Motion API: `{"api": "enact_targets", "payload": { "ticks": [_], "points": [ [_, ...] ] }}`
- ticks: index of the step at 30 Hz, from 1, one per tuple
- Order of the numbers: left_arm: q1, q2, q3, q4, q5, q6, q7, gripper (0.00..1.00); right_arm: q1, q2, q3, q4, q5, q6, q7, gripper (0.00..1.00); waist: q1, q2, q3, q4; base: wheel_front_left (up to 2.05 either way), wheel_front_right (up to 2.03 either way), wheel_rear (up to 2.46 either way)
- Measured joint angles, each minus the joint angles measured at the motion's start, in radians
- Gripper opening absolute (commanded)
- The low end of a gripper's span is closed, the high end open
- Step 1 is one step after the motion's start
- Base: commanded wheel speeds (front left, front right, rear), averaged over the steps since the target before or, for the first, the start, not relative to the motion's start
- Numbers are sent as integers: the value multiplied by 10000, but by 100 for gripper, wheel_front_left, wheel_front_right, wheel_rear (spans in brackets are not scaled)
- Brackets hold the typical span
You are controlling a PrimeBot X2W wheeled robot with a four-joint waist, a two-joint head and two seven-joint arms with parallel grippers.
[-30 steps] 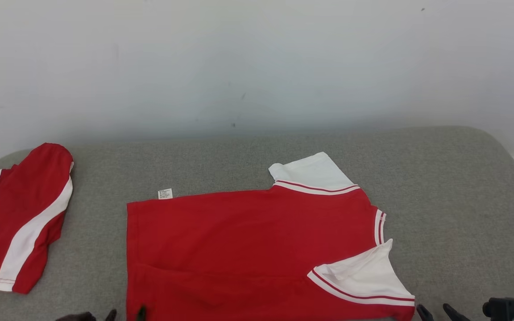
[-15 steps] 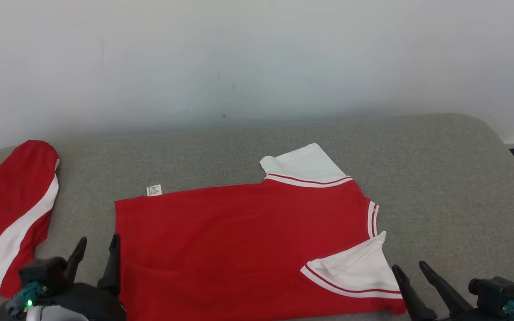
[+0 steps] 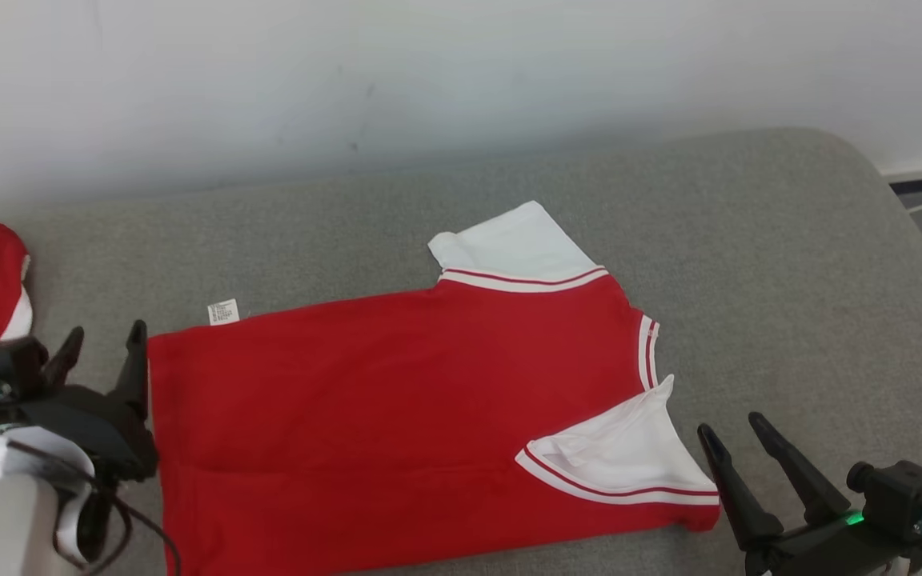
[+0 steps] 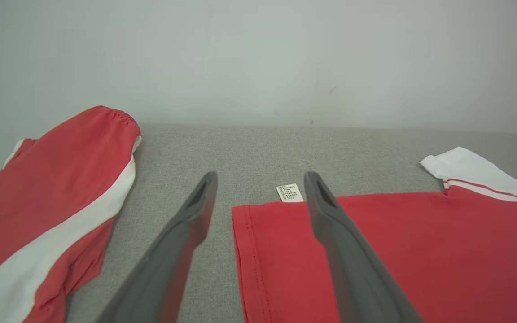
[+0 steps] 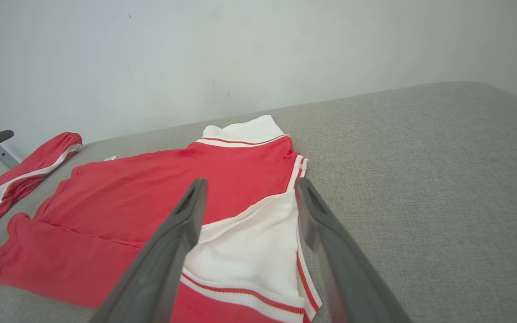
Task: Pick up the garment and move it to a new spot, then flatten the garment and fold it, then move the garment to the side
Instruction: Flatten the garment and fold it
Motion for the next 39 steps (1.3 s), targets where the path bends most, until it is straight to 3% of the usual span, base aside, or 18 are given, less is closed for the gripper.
{"api": "enact_targets", "payload": {
  "ticks": [13,32,33,34,35,36,37,39],
  "points": [
    [-1655,130,15,2295,-178,-332,1306,100,-340,-238,-167,-612,-163,-228,40,100,1,1,1147,-419,0,0,0],
    [-2994,267,-263,4167,58,-401,1565,100,-390,-362,-384,-1076,-178,-522,134,100,0,1,2223,-869,0,0,0],
    [-3053,244,-278,4251,58,-330,1565,80,-388,-368,-397,-1085,-180,-525,134,100,-1,1,2235,-863,0,0,0],
    [-3129,240,-307,4343,86,-322,1565,50,-392,-372,-401,-1093,-192,-525,136,100,-1,1,2245,-854,0,0,0],
    [-3195,261,-330,4447,107,-332,1565,11,-393,-378,-405,-1099,-219,-527,138,100,-1,0,2252,-845,0,0,0],
    [-3266,290,-295,4566,94,-337,1565,11,-393,-378,-405,-1110,-253,-527,138,100,-1,0,2260,-837,0,0,0],
    [-3341,293,-307,4681,94,-330,1565,0,-393,-382,-416,-1108,-253,-529,138,100,-2,1,2263,-824,0,0,0],
    [-3405,222,-341,4801,117,-320,1544,0,-391,-391,-462,-1103,-255,-612,136,100,-1,0,2248,-772,0,0,0]
  ]
}}
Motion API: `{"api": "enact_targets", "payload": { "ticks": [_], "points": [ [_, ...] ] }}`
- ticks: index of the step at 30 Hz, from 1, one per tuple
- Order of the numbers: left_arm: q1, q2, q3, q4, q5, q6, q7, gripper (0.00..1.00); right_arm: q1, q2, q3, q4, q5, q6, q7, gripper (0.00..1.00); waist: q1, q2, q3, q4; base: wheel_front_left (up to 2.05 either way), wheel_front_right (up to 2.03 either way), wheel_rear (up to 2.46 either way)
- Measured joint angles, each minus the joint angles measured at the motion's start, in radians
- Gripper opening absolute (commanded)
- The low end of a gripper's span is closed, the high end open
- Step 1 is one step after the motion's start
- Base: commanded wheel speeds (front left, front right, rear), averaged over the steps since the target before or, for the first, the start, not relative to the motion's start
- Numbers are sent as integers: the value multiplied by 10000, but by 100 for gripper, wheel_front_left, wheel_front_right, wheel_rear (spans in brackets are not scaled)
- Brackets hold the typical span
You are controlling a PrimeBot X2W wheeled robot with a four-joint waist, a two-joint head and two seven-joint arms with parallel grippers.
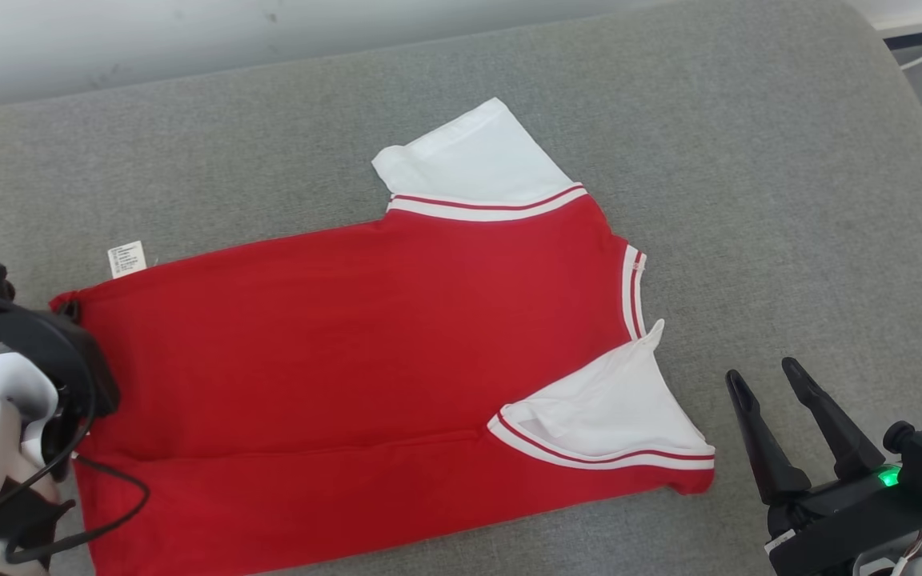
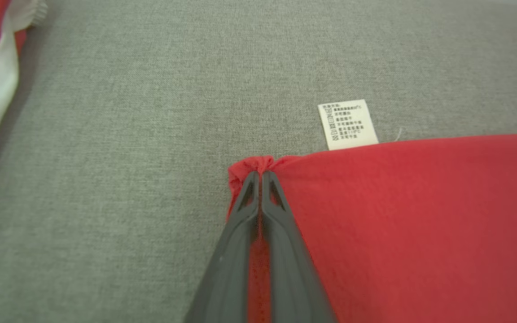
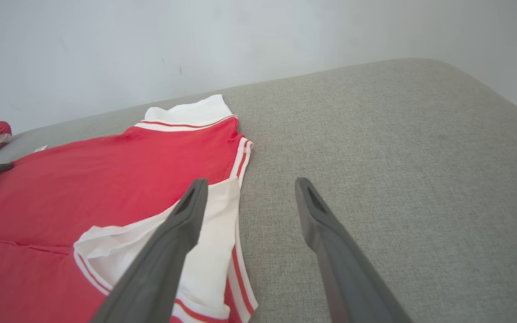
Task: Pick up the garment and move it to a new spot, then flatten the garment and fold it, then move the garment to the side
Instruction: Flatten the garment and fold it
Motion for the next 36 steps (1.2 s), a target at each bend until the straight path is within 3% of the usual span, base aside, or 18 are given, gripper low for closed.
{"api": "enact_targets", "payload": {
  "ticks": [8,14,22,27,36],
  "points": [
    [-108,-489,-182,117,94,155,-616,0,-215,-105,-69,13,-56,-4,96,100,0,0,-64,354,0,0,0],
    [-173,-993,-431,-38,174,56,-1177,0,-2443,-236,-142,612,-113,-2,848,100,0,0,17,754,0,0,0],
    [-900,-1655,-731,-176,244,-117,-1549,0,-6442,148,748,2546,-190,295,2650,100,1,0,296,1404,0,0,0],
    [-1580,-2036,-913,-207,274,-211,-1699,0,-8695,420,1290,4646,-612,407,4010,100,1,1,701,1857,0,0,0],
    [-2617,-2560,-1057,-132,272,-328,-1877,0,-10609,393,1521,7016,-936,637,5110,100,2,0,1488,2576,0,0,0]
  ]
}}
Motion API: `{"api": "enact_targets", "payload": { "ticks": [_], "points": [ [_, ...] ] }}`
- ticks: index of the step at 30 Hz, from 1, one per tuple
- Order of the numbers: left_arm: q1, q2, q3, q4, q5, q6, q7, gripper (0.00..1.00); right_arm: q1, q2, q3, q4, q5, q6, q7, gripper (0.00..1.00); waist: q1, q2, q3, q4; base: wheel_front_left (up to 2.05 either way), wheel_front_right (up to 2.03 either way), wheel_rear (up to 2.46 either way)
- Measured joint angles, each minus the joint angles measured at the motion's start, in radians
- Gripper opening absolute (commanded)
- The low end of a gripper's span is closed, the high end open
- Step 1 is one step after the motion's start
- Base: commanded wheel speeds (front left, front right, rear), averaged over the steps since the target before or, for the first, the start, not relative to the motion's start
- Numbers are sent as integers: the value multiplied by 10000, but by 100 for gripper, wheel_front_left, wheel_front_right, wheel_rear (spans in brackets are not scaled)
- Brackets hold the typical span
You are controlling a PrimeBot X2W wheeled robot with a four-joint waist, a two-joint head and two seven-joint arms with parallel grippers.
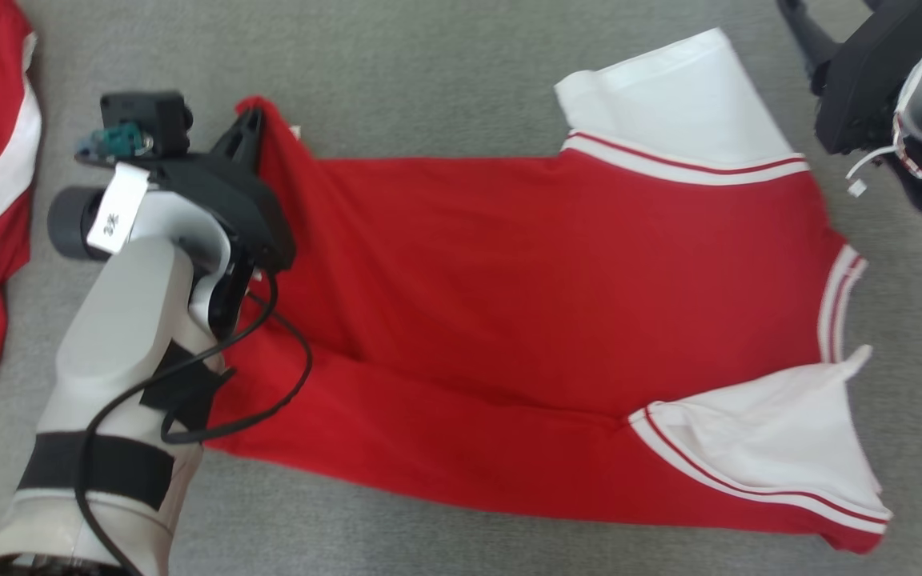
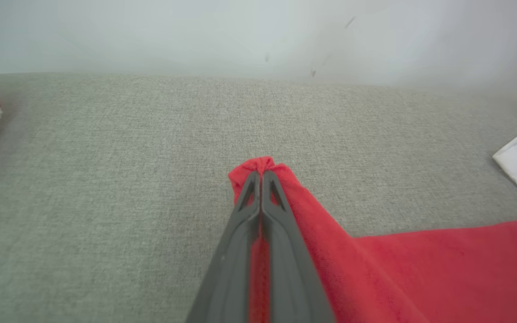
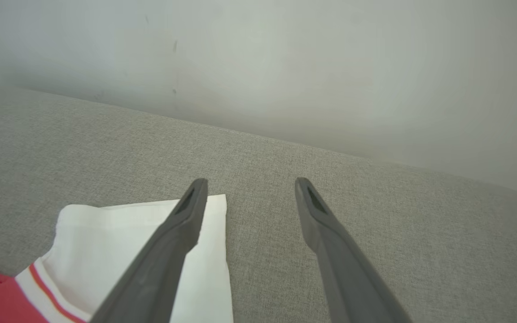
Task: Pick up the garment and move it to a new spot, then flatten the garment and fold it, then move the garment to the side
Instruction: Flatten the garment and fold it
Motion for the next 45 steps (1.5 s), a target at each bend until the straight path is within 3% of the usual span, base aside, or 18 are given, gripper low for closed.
{"api": "enact_targets", "payload": {
  "ticks": [14,16,18,19,29,40,45],
  "points": [
    [-622,-240,-245,658,-46,-140,-439,0,-897,433,629,2349,-474,257,527,100,-2,0,828,1080,0,0,0],
    [-630,-263,-259,754,-71,-146,-522,0,-1162,439,709,2527,-537,267,560,71,-2,0,914,1147,0,0,0],
    [-652,-265,-261,842,-127,-219,-602,0,-1296,464,851,2654,-715,282,545,3,-2,0,989,1175,0,0,0],
    [-657,-270,-261,871,-140,-219,-612,0,-1362,479,922,2696,-823,334,539,0,-1,0,1020,1177,0,0,0],
    [-886,-288,-274,1406,-226,-234,-957,0,-1698,708,1093,3340,-980,648,-215,0,-2,0,1034,1015,0,0,0],
    [-770,-142,-236,2044,-382,-314,-1367,0,-1659,472,849,3797,-913,888,-2140,0,-2,0,476,710,0,0,0],
    [-569,21,-257,2261,-387,-316,-1492,0,-1410,907,784,3929,-706,999,-2832,0,-3,0,138,512,0,0,0]
  ]
}}
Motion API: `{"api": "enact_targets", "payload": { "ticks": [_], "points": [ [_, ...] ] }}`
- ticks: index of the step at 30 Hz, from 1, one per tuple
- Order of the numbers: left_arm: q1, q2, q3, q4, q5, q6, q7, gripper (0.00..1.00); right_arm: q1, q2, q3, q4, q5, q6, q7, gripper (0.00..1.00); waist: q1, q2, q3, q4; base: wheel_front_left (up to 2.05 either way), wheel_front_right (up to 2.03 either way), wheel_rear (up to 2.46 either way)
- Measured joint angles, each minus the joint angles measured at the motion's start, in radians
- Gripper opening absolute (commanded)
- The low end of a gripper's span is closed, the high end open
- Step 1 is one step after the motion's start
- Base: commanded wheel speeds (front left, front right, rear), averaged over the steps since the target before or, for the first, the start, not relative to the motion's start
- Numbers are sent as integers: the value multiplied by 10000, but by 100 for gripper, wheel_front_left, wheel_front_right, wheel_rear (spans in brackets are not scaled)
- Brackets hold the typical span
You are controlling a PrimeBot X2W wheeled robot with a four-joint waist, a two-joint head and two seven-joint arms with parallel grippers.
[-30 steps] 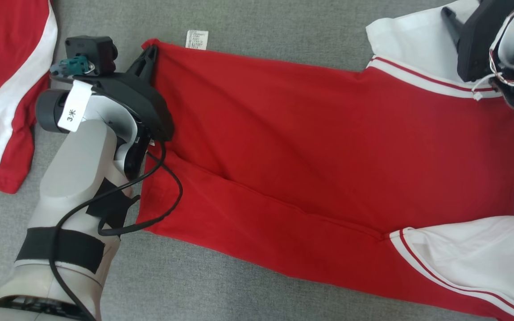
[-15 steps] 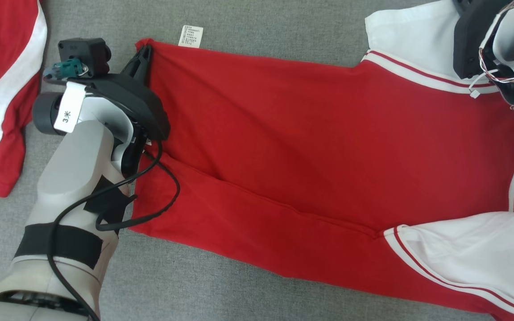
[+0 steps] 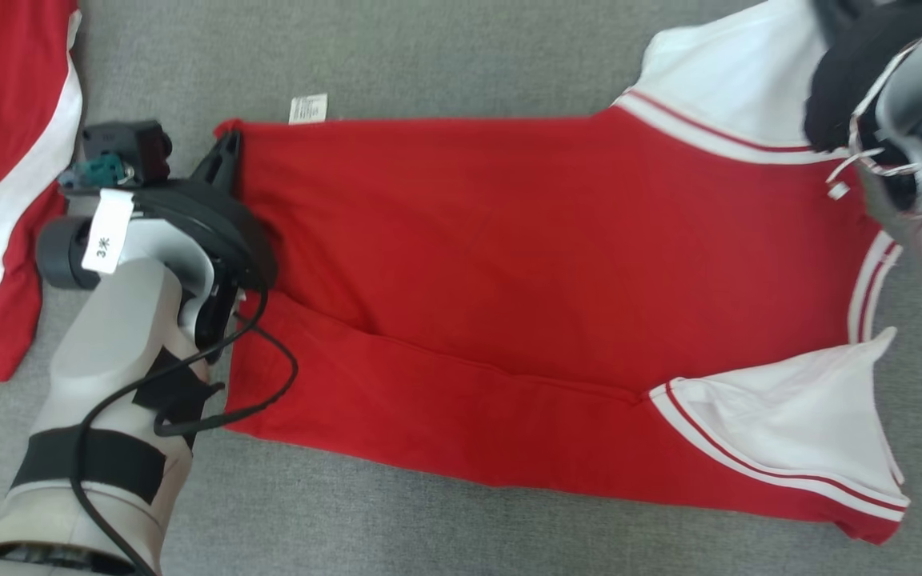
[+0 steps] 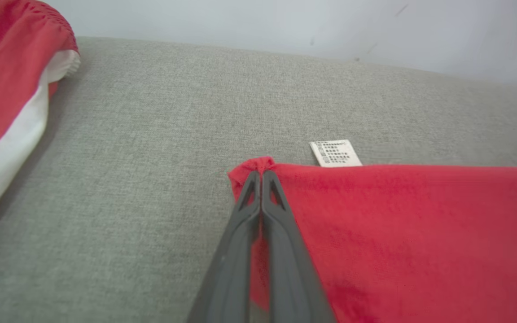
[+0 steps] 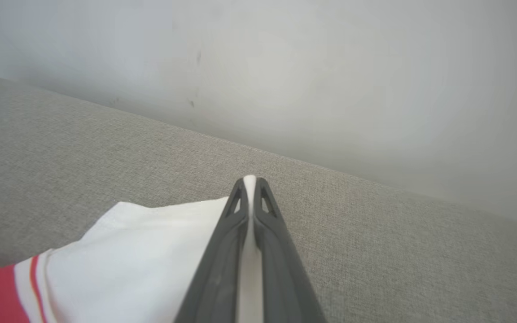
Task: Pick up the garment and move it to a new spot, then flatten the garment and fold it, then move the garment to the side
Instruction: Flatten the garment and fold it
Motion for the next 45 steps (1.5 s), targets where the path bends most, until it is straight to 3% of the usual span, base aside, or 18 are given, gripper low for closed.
{"api": "enact_targets", "payload": {
  "ticks": [17,29,40,42,43,44,45],
  "points": [
    [926,265,-140,270,-29,-2,-545,0,1914,443,188,-468,612,136,-2702,0,-1,-1,-1165,-546,0,0,0],
    [2153,257,-347,15,-84,-2,-798,0,4323,65,619,-1766,1469,138,-2918,0,-1,-1,-2104,-855,0,0,0],
    [3267,418,-244,-261,-378,-4,-874,0,5820,-336,245,-2796,2219,138,-2949,0,-2,-2,-3026,-1007,0,0,0],
    [3444,405,-282,-395,-378,-4,-884,5,6044,-385,171,-2976,2307,138,-2949,0,-2,-2,-3157,-1007,0,0,0],
    [3520,401,-311,-460,-378,-4,-884,12,6156,-393,107,-3053,2376,138,-2949,0,-2,-2,-3220,-1005,0,0,0],
    [3586,397,-351,-508,-378,-4,-884,33,6268,-416,79,-3149,2389,138,-2949,0,-1,-1,-3277,-1002,0,0,0],
    [3586,397,-351,-508,-378,-4,-884,33,6268,-416,79,-3149,2389,138,-2949,0,-1,-1,-3277,-1002,0,0,0]
  ]
}}
